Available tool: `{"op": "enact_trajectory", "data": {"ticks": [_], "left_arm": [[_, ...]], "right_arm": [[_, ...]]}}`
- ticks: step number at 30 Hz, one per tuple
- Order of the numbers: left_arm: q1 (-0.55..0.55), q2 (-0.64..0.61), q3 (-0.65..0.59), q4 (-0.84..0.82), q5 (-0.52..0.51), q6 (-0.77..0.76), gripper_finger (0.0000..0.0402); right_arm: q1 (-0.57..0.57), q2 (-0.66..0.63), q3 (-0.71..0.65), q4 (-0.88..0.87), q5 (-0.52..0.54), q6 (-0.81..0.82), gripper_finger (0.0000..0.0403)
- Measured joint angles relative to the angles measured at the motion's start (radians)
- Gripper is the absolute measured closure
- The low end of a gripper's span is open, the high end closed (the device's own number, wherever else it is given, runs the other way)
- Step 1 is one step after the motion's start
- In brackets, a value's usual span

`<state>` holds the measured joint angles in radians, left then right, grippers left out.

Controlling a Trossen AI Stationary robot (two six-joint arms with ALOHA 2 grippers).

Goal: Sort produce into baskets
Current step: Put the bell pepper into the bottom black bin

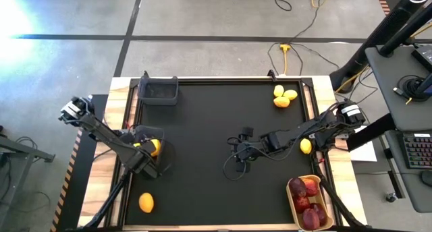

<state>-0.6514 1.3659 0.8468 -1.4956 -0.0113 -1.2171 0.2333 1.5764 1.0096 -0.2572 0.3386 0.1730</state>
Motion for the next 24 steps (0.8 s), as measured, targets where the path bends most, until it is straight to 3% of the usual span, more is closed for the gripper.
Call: {"op": "enact_trajectory", "data": {"ticks": [24], "left_arm": [[0.002, 0.029, -0.005, 0.003, 0.023, -0.007, 0.0051]], "right_arm": [[0.0, -0.001, 0.0, 0.001, 0.0, 0.002, 0.0181]]}}
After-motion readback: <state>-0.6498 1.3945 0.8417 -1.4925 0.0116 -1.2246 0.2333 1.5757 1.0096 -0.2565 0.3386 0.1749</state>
